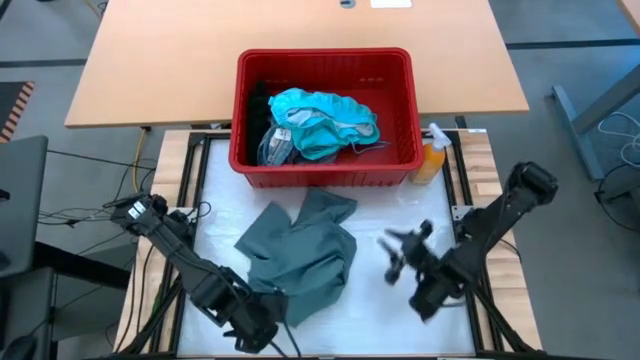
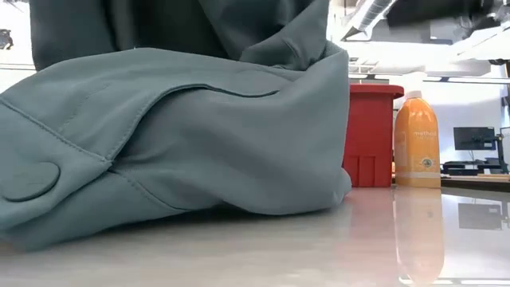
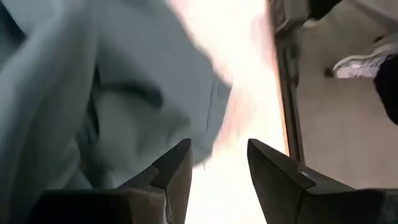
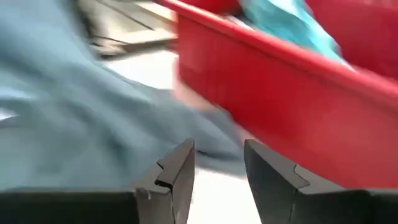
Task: Fold Laundry from Bin
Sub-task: Fold the light blue pants
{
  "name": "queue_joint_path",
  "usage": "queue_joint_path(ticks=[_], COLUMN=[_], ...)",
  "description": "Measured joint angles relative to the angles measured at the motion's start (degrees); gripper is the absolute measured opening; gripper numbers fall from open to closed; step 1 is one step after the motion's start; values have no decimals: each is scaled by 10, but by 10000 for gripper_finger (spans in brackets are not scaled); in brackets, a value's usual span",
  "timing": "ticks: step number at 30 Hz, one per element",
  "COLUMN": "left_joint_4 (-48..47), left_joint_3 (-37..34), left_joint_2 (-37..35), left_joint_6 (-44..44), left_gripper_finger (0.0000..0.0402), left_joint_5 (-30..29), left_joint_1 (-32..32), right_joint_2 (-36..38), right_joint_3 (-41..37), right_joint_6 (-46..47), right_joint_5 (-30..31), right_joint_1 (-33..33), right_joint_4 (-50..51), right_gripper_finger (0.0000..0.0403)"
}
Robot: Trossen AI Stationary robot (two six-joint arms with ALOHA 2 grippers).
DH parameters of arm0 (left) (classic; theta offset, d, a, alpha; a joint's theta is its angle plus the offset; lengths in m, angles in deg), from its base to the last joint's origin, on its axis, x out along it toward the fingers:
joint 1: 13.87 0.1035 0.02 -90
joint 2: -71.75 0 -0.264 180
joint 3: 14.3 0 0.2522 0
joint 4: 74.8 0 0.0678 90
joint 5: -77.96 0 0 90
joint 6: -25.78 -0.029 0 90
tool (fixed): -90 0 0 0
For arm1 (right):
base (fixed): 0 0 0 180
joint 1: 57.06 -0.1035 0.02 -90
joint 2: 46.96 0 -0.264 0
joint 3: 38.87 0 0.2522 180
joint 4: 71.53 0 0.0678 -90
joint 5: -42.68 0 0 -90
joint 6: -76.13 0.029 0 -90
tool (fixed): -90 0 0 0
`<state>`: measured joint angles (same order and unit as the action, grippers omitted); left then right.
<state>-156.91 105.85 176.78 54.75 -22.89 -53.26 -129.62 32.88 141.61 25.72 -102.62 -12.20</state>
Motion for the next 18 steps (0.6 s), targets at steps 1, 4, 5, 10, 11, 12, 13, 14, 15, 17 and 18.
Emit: queue_joint_path(ticks=[1, 4, 5, 10, 11, 12, 13, 14, 15, 17, 18], left_joint_4=[14, 58, 72, 101, 102, 102, 102, 102, 103, 103, 103], left_joint_3=[0, 0, 0, 0, 0, 0, 0, 0, 0, 0, 0], left_joint_2=[0, 0, 0, 0, 0, 0, 0, 0, 0, 0, 0], left_joint_6=[-20, -81, -100, -134, -129, -122, -115, -110, -109, -109, -111], left_gripper_finger=[146, 146, 146, 146, 146, 146, 146, 146, 146, 146, 146], left_joint_5=[-13, -29, -29, -29, -26, -21, -17, -16, -16, -16, -16], left_joint_1=[-1, 5, 9, 22, 25, 29, 31, 34, 36, 37, 38], right_joint_2=[-5, -30, -39, -87, -98, -108, -121, -132, -147, -171, -183], right_joint_3=[0, 1, 1, 1, 4, 10, 18, 29, 44, 72, 87], right_joint_6=[-111, -431, -509, -759, -796, -828, -852, -870, -881, -895, -898], right_joint_5=[2, -72, -118, -238, -254, -274, -294, -310, -316, -310, -296], right_joint_1=[-9, -16, -15, -2, 2, 6, 10, 15, 22, 37, 46], right_joint_4=[-86, -364, -441, -715, -752, -780, -794, -794, -789, -768, -757], right_gripper_finger=[170, 181, 186, 224, 231, 238, 243, 247, 249, 251, 251])
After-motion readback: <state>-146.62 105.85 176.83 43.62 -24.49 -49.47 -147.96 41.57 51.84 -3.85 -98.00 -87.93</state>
